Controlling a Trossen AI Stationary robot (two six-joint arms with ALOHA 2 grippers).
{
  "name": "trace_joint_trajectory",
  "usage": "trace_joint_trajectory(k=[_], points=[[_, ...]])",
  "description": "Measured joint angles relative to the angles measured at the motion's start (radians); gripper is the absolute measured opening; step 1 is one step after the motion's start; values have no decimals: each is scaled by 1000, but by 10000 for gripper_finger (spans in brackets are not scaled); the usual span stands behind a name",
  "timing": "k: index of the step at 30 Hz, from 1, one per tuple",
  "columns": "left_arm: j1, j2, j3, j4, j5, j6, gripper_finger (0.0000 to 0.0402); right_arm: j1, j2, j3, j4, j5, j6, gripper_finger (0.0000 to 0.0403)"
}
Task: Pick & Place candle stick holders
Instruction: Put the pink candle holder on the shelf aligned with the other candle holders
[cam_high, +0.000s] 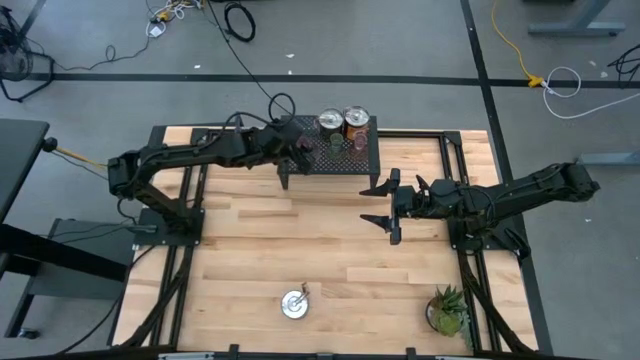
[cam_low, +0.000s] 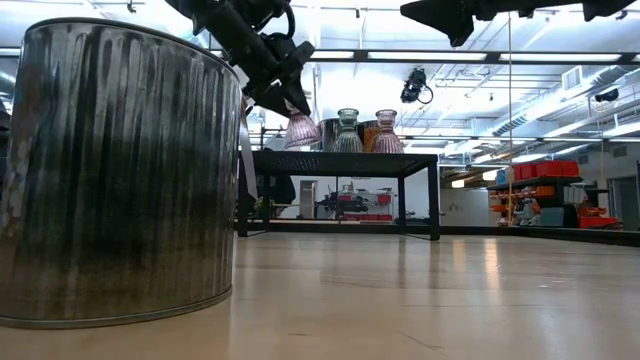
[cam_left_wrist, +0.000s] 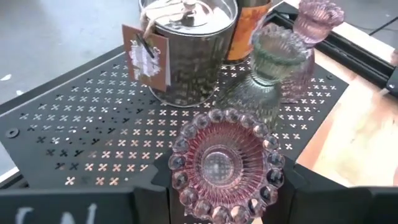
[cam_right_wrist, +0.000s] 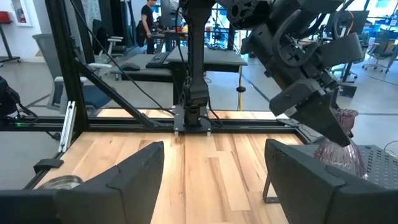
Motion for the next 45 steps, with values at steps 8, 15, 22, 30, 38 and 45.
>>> trace_joint_trajectory(k=[8, 15, 22, 30, 38, 45], points=[[1, 0, 0, 9, 14, 0, 145, 0, 0, 0, 1, 0, 1, 279], [0, 0, 0, 7, 2, -2, 183, 0, 0, 0, 0, 0, 2, 279], [0, 0, 0, 27, -7, -2, 152, 0, 0, 0, 0, 0, 2, 279], [0, 10, 0, 70, -3, -2, 164, 0, 0, 0, 0, 0, 2, 279], [0, 119, 3, 133, -12, 17, 147, 0, 0, 0, 0, 0, 2, 279], [0, 111, 1, 126, -15, 71, 147, 0, 0, 0, -1, -1, -2, 279]])
